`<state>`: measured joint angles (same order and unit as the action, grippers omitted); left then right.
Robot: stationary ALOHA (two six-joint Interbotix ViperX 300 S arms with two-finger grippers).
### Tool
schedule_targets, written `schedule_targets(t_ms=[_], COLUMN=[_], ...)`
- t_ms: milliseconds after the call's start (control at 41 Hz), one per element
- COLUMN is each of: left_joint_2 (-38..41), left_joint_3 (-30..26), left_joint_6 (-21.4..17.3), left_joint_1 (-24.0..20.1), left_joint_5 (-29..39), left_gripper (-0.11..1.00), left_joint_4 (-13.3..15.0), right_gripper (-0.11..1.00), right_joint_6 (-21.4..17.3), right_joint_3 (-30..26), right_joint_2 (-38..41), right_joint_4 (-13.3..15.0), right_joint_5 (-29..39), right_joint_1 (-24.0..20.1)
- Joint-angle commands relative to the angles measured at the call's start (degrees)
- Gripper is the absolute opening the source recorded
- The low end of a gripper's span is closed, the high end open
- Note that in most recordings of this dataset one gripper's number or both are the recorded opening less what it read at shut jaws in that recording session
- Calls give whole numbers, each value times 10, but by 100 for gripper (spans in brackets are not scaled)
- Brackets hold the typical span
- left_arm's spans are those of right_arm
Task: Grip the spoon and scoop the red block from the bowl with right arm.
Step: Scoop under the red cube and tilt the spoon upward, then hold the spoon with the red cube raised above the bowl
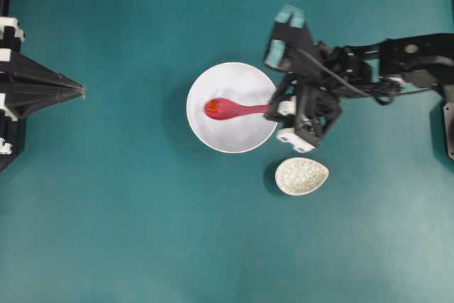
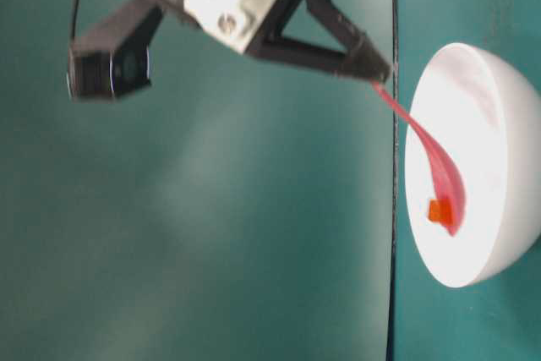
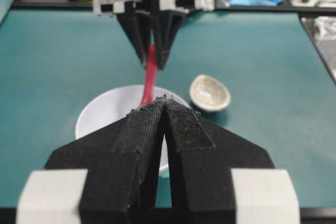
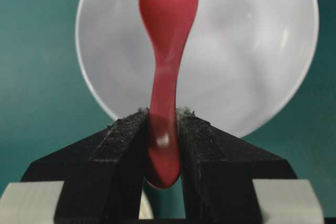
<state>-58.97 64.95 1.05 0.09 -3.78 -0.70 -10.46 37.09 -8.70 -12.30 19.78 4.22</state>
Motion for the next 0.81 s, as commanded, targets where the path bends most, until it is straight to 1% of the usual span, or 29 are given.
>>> schedule_targets(t_ms=[0,171,317,512,586,781], left_joint_2=[2,2,2,2,2,2], left_joint_3=[-18,-18,-18,-18,-18,-18], left_joint_6=[0,1,1,2,2,2], left_joint_1=[-1,-1,-1,0,0,0], left_joint_5=[1,3,4,18,20,20], left_gripper=[0,0,0,0,0,0], left_joint_4=[-2,-2,-2,-2,-2,-2], right_gripper=[24,24,24,24,24,24], right_joint_6=[0,1,1,4,4,4], right_joint_3=[19,66,83,65,51,10], right_joint_2=[-37,-72,-87,-105,-117,-150], right_joint_4=[-2,1,1,4,5,22], right_joint_5=[-27,-74,-99,-94,-83,-29], right_joint_1=[-8,-18,-18,-18,-18,-13])
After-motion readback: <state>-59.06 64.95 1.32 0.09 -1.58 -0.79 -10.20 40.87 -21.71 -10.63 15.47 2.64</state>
